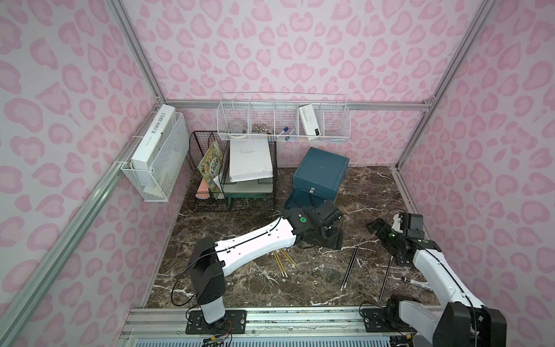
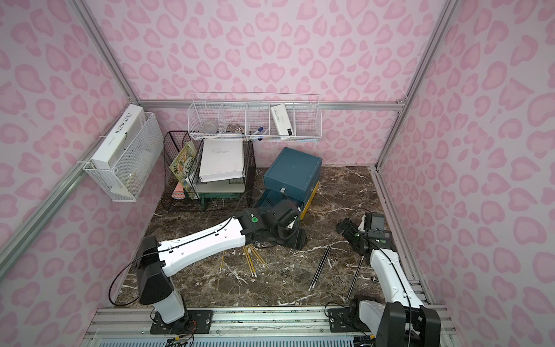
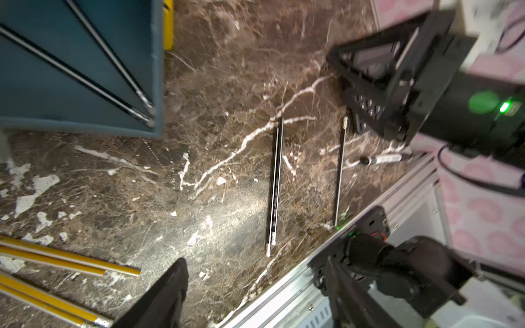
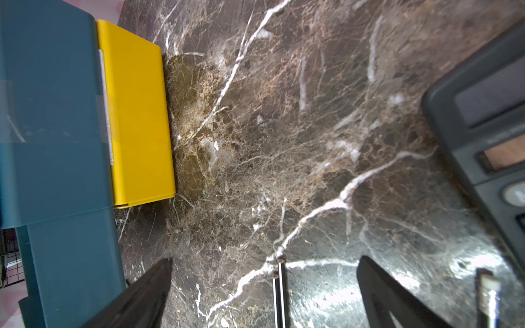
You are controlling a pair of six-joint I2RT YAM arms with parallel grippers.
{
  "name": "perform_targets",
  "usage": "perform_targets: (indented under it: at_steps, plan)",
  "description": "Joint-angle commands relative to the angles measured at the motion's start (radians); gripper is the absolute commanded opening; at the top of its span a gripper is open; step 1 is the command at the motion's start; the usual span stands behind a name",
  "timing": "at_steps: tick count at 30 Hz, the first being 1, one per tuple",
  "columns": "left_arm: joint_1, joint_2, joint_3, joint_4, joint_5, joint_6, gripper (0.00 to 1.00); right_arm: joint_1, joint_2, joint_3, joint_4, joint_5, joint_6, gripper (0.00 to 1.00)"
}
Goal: Please place the pencils in the drawer according to their color
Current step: Place the pencil in the drawer, then pick up the pencil from the center of the board.
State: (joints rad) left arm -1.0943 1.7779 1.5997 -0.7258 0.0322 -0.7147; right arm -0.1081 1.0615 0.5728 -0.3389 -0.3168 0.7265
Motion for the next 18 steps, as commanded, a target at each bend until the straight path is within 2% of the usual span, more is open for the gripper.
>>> perform_targets:
  at_steps: [1,10,18]
  plan:
    - [-0.050,0.047,0.002,-0.031,-0.075,0.107,0.76,-0.001,-0.019,-0.015,-0.018,0.013,-0.012,1.00]
    - [-0.123,0.264,0.107,-0.075,-0.060,0.207,0.75,-0.005,-0.073,-0.034,-0.047,0.023,-0.007,1.00]
    - [-0.135,0.349,0.140,-0.082,-0.058,0.237,0.74,-0.008,-0.080,-0.027,-0.064,0.023,-0.015,1.00]
